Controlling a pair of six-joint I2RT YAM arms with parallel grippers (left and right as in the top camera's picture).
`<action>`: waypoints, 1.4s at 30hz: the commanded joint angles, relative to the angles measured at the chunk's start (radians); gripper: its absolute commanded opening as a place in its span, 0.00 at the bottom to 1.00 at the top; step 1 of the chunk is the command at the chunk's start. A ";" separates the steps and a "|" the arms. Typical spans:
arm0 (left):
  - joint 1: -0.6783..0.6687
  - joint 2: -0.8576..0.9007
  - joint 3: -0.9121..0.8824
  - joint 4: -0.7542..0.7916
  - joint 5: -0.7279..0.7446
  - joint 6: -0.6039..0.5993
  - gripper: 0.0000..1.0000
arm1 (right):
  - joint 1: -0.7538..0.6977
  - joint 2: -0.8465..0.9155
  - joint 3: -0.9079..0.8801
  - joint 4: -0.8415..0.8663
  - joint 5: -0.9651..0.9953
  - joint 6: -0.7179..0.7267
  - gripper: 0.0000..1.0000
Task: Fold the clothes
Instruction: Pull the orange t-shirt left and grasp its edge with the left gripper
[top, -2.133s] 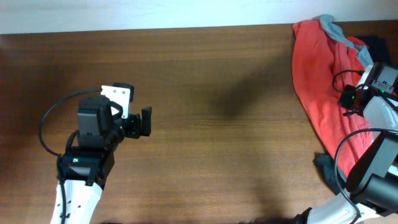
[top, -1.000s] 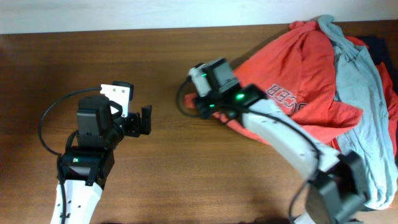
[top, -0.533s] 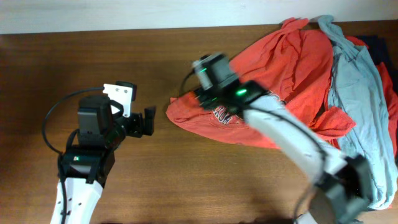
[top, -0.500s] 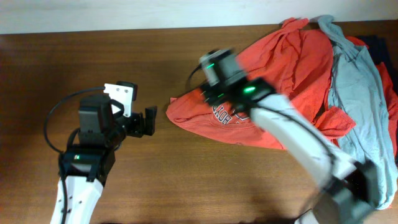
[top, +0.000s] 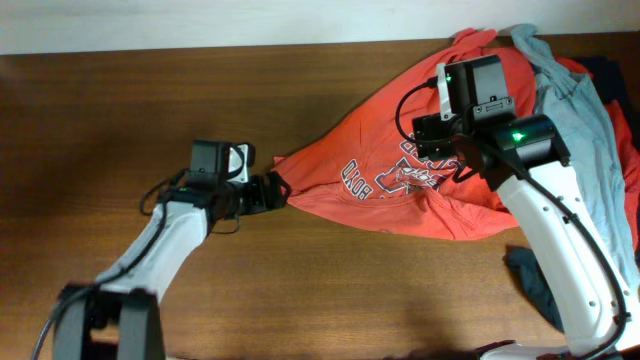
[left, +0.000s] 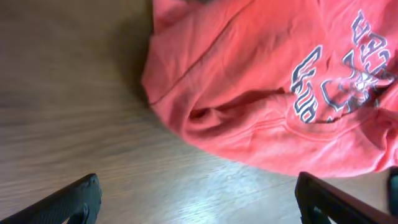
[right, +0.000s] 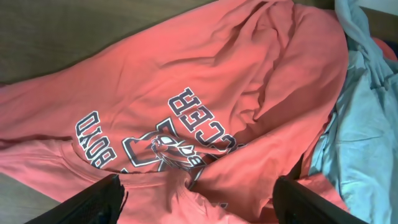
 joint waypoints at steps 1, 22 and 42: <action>-0.004 0.094 0.014 0.075 0.092 -0.137 0.99 | -0.005 0.000 0.002 -0.006 0.019 0.013 0.80; -0.016 0.213 0.040 0.353 0.141 -0.113 0.00 | -0.005 0.000 0.002 -0.063 0.020 0.021 0.57; 0.415 0.159 0.532 -0.210 0.126 0.080 0.99 | -0.005 0.000 0.002 -0.137 0.019 0.065 0.58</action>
